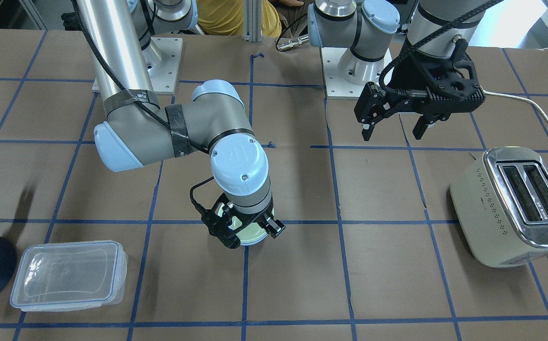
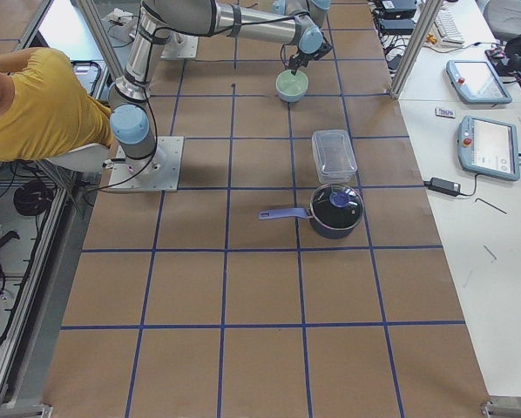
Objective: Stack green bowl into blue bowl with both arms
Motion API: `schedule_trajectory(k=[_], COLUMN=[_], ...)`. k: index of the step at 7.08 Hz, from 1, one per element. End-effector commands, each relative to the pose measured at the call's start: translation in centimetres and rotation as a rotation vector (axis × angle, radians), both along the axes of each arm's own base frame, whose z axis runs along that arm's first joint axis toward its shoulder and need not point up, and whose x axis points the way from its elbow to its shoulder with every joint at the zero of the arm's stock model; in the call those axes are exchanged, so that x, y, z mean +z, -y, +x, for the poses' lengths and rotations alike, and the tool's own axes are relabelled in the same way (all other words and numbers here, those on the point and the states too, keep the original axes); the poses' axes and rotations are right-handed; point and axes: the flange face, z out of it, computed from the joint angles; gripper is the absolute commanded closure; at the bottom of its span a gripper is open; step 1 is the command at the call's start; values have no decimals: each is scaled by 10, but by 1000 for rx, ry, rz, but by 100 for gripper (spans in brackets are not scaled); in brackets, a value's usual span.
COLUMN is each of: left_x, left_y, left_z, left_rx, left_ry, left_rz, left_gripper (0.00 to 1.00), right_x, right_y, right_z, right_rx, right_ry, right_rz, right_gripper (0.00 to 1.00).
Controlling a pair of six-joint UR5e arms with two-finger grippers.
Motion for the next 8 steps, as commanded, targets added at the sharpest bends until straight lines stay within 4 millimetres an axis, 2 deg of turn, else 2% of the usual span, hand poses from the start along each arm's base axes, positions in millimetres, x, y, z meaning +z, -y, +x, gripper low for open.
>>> schedule_trajectory(k=[1, 2, 3, 5, 6, 7, 8], left_x=[1, 0, 1, 1, 0, 0, -1], left_y=[0, 0, 0, 0, 0, -1, 0], left_z=[-1, 0, -1, 0, 0, -1, -1], left_rx=[-1, 0, -1, 0, 0, -2, -2], left_ry=[-4, -3, -4, -3, -1, -1, -1], left_rz=[-1, 0, -1, -1, 0, 2, 3], left_gripper=[0, 0, 0, 0, 0, 0, 0], right_x=[57, 82, 107, 149, 154, 159, 167], right_y=[17, 23, 15, -29, -57, -88, -110], right_z=[-64, -123, -163, -231, -264, -290, -298], right_rx=[205, 270, 363, 548, 666, 734, 756], right_ry=[-42, -23, -19, 1, 3, 4, -8], right_rz=[-45, -44, -48, -90, -106, -118, -136], right_gripper=[0, 0, 0, 0, 0, 0, 0])
